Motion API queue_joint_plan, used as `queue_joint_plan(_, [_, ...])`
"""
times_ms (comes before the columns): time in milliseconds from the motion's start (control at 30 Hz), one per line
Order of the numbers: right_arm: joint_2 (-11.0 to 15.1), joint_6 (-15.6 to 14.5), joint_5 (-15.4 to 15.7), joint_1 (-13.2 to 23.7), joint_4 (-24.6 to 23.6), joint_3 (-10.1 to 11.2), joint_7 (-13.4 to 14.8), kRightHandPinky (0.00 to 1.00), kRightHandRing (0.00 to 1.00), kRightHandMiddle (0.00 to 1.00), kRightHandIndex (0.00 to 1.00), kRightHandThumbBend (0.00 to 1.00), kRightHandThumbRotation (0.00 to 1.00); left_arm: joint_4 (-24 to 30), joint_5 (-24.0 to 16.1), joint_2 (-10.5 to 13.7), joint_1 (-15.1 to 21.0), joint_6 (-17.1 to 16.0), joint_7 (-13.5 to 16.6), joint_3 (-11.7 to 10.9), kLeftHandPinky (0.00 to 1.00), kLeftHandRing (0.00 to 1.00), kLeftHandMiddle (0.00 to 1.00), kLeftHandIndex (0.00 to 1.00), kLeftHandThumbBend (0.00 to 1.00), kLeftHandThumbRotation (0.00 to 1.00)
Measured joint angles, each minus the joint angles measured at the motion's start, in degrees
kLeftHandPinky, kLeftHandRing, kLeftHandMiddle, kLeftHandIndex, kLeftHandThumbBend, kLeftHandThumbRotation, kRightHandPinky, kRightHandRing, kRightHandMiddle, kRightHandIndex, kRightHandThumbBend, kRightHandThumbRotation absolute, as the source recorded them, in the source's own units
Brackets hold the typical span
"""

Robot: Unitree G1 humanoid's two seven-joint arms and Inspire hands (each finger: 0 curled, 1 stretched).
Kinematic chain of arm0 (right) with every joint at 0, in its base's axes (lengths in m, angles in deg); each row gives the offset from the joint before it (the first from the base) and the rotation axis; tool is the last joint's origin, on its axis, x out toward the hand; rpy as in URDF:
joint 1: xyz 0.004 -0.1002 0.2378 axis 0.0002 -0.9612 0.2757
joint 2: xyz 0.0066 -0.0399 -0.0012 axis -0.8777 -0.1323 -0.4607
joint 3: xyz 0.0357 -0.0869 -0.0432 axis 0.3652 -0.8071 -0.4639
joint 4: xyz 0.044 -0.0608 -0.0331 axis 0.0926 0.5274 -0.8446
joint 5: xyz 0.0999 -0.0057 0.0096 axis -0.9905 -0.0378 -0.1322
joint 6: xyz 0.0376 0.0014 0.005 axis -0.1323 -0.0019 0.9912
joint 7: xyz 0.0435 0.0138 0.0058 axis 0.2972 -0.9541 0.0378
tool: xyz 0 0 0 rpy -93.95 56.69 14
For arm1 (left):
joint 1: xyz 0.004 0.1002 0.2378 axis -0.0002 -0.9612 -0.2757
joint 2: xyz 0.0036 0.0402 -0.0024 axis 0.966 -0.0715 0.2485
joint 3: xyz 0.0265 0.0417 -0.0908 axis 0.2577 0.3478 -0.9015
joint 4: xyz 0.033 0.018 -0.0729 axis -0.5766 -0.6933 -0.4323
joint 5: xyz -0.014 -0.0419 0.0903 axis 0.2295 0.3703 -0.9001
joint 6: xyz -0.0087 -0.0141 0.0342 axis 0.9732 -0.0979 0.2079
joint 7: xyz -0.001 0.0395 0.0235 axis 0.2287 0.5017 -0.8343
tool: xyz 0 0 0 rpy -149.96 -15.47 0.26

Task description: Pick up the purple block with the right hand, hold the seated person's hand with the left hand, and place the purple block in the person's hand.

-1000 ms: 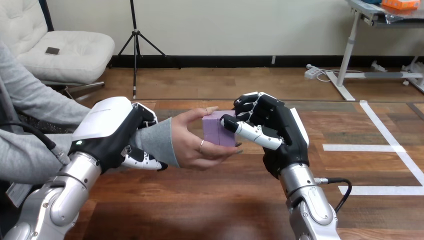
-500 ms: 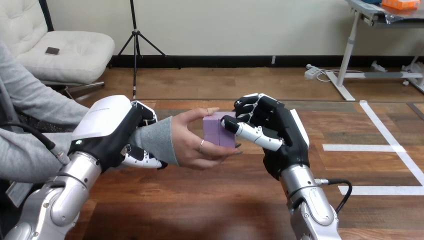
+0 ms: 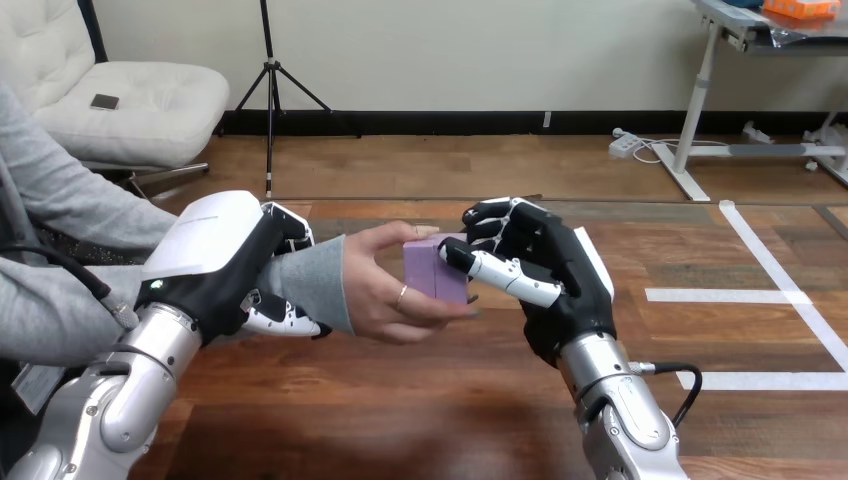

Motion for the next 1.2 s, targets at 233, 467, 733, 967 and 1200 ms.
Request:
queue_joint_plan(233, [0.01,-3.12,-3.16,-0.39,-1.49,-0.02,-1.38,0.39,0.45,0.5,0.52,0.87,0.02,0.03,-1.49,0.28,0.0,-0.65,0.16,-0.02,0.3,0.36,0.43,0.45,0.69,0.02])
queue_joint_plan(467, [0.07,-4.92,-5.13,-0.54,-2.42,-0.02,-2.12,0.42,0.47,0.53,0.55,0.87,0.1,0.44,-1.71,0.63,-0.01,-2.39,0.29,-0.48,0.32,0.4,0.47,0.49,0.73,0.06])
queue_joint_plan(733, [0.1,-6.01,-7.33,-0.73,-3.44,-0.03,-3.48,0.45,0.53,0.6,0.62,0.82,0.2,2.13,0.11,0.68,-0.15,-3.18,-0.19,-1.58,0.36,0.47,0.53,0.53,0.75,0.1])
queue_joint_plan(967, [0.21,-6.58,-8.23,-0.85,-3.66,-0.11,-5.1,0.5,0.61,0.68,0.69,0.78,0.36,4.36,3.28,0.66,-0.67,-3.27,-1.4,-2.94,0.41,0.54,0.59,0.58,0.72,0.15])
queue_joint_plan(1200, [0.41,-6.57,-7.98,-1.47,-3.77,-0.26,-6.67,0.56,0.69,0.75,0.74,0.78,0.57,6.53,6.62,0.66,-2.03,-4.0,-2.93,-4.41,0.48,0.62,0.66,0.63,0.7,0.23])
